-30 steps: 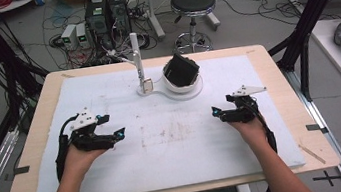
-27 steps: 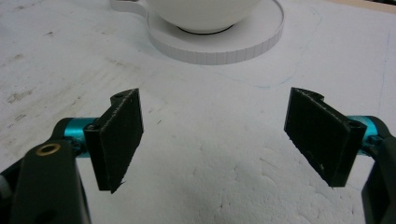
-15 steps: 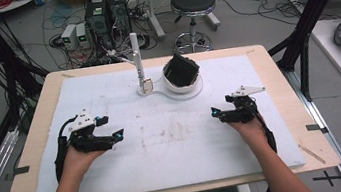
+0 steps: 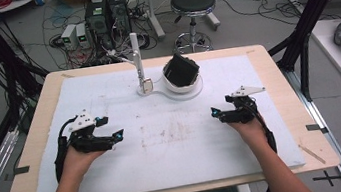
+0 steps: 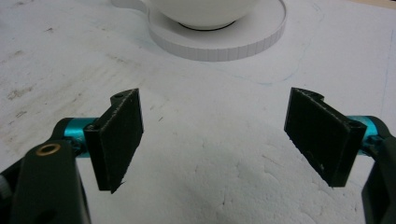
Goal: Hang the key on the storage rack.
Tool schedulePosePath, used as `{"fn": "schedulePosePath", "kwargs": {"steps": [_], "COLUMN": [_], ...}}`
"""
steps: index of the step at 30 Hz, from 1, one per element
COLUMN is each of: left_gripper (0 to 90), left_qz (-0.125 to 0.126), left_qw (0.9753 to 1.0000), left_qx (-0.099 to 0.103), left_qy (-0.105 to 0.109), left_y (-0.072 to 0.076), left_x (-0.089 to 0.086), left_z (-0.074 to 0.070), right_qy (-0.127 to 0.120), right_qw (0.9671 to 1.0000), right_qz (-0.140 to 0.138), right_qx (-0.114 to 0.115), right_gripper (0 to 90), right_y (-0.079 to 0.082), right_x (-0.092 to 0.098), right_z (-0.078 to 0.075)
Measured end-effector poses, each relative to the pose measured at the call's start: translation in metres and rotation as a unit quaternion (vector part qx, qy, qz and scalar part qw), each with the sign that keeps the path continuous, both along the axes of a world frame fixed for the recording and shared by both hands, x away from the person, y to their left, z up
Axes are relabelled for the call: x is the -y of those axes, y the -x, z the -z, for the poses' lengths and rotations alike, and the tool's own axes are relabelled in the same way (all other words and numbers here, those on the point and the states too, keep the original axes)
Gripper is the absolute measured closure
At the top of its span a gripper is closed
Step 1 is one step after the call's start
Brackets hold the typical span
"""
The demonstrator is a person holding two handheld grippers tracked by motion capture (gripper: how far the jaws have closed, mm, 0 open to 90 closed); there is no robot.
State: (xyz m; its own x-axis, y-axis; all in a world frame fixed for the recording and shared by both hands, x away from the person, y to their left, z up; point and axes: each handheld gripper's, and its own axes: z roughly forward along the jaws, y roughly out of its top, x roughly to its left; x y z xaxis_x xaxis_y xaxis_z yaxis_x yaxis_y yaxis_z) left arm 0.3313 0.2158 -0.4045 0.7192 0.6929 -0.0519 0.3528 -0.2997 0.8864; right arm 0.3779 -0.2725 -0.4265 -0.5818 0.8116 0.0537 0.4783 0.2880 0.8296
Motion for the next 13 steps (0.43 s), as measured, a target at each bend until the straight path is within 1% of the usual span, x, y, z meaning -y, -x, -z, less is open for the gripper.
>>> {"fn": "schedulePosePath", "kwargs": {"steps": [13], "left_gripper": [21.4], "left_qz": [0.0], "left_qw": [1.0], "left_qx": [-0.001], "left_qy": [-0.002], "left_y": [-0.001], "left_x": [-0.0011], "left_z": [0.0006], "right_qy": [-0.001], "right_qw": [1.0], "right_qz": [0.0], "right_qx": [-0.002], "right_gripper": [19.9], "right_y": [0.0001], "right_x": [0.0001], "right_z": [0.0001]}}
